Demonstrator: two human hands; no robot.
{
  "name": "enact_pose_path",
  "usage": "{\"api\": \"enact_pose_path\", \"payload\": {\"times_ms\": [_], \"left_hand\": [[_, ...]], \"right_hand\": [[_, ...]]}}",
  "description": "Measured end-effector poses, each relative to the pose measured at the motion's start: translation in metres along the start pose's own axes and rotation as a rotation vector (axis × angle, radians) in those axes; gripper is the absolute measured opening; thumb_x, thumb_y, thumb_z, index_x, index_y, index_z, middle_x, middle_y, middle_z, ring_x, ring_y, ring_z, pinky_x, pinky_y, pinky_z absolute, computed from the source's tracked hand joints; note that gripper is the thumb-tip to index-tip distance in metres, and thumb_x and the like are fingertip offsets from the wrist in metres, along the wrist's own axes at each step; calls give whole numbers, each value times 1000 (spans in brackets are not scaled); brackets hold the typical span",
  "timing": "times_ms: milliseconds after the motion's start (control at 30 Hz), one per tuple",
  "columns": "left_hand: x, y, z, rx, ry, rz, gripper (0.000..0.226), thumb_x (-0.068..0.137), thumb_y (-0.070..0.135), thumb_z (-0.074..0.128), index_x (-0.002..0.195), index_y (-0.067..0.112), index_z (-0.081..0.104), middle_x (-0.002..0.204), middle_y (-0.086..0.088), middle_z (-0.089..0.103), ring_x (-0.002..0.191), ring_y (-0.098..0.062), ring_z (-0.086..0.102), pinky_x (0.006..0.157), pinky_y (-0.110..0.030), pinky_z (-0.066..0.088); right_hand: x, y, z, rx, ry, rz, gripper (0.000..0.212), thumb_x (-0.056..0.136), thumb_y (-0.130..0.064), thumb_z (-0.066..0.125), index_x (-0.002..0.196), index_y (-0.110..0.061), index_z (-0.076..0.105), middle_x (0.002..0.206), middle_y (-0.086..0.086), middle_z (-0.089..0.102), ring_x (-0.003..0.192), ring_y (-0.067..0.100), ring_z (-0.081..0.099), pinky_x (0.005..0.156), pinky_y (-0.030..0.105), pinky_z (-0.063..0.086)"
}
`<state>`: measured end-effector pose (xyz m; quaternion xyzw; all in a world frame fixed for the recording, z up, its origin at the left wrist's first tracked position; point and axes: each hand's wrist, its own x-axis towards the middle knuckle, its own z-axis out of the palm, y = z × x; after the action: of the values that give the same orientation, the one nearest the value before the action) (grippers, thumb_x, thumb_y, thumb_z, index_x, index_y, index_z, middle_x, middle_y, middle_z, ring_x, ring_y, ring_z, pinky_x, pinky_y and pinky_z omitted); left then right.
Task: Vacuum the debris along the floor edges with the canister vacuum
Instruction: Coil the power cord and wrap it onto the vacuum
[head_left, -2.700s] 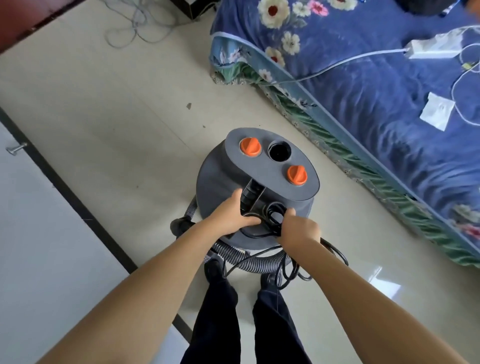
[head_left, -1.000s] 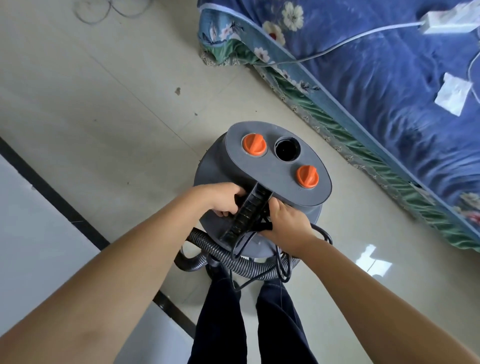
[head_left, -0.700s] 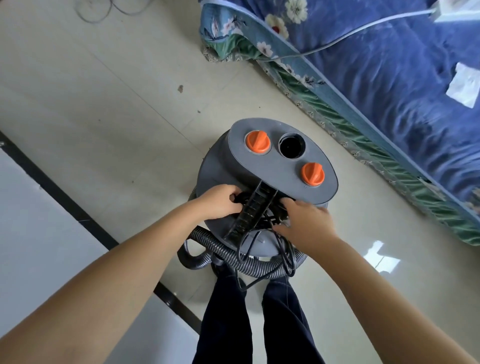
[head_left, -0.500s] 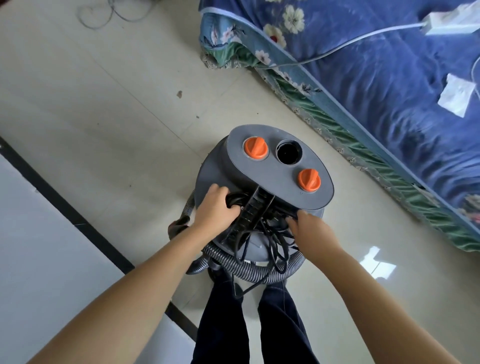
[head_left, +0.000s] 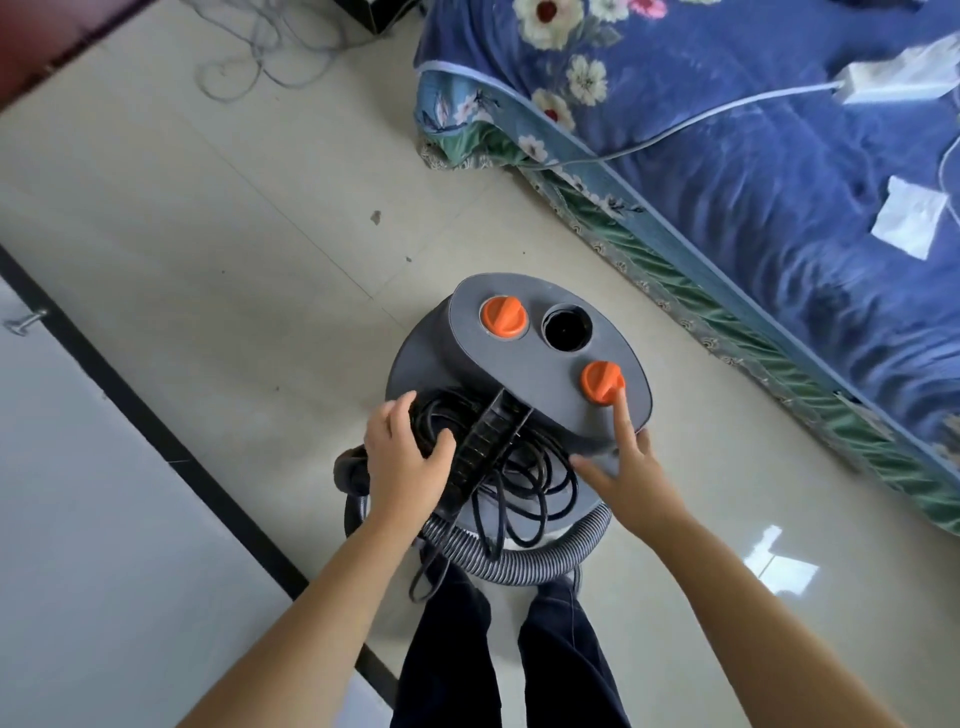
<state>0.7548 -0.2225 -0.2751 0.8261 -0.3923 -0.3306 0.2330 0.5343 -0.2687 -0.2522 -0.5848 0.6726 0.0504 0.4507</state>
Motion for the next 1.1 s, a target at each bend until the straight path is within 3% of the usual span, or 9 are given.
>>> {"api": "enact_pose_path", "payload": {"times_ms": [67,133,233,500,667,733,800,900,1100], "left_hand": [[-12,1,7,245,50,347,55,82,36,56,126,3,55,131,-22,48,124,-39,46,102,-52,38],[-11,2,18,405,6,521,59,80,40,61,126,3,56,132,-20,51,125,-39,48,102,-57,35],[7,4,29,513,-3,418,72,70,43,77,126,4,56,132,-17,55,127,-36,48,102,-59,33],[51,-15,21,408,185,309,54,83,34,67,126,3,54,135,-10,54,134,-32,42,107,-63,23],[88,-14,11,334,325,212,55,85,36,63,129,5,52,137,-8,53,136,-27,39,111,-58,19],[103,-10,8,318,363,170,54,86,37,61,129,5,51,138,-6,53,137,-26,38,112,-57,19],[119,-9,2,312,399,153,54,87,38,60,129,5,52,137,-6,54,136,-27,39,111,-58,19],[146,-5,-7,299,441,141,52,86,38,61,126,5,54,134,-7,56,134,-28,42,110,-59,22],[229,-7,-44,304,427,186,54,87,41,58,128,6,53,134,-6,56,135,-26,40,110,-60,21]], "right_hand": [[8,-7,9,5,10,-28,88,92,-34,57,145,-38,-13,152,24,12,106,30,56,98,31,37],[16,-8,12,3,53,-29,85,94,-35,53,145,-39,-14,151,26,13,104,32,58,96,32,39],[26,-8,13,-80,25,-29,87,92,-42,52,145,-39,-18,151,26,12,121,39,49,96,39,42],[75,-65,16,-262,-1,-144,89,90,-55,44,145,-34,-22,147,35,16,105,41,58,73,31,42],[120,-118,15,-311,32,-210,83,92,-56,39,146,-34,-20,137,35,27,113,42,51,89,40,43],[139,-140,12,-346,26,-234,81,94,-55,37,146,-33,-21,129,31,33,106,38,53,90,41,42],[156,-164,10,-418,22,-243,81,93,-56,36,146,-31,-21,120,30,39,94,33,55,81,37,43],[179,-194,6,-447,-8,-209,83,93,-56,37,146,-31,-21,119,33,39,77,29,50,75,34,40],[228,-260,9,-375,35,-192,82,92,-55,40,146,-36,-19,120,31,39,80,35,54,80,39,43]]}}
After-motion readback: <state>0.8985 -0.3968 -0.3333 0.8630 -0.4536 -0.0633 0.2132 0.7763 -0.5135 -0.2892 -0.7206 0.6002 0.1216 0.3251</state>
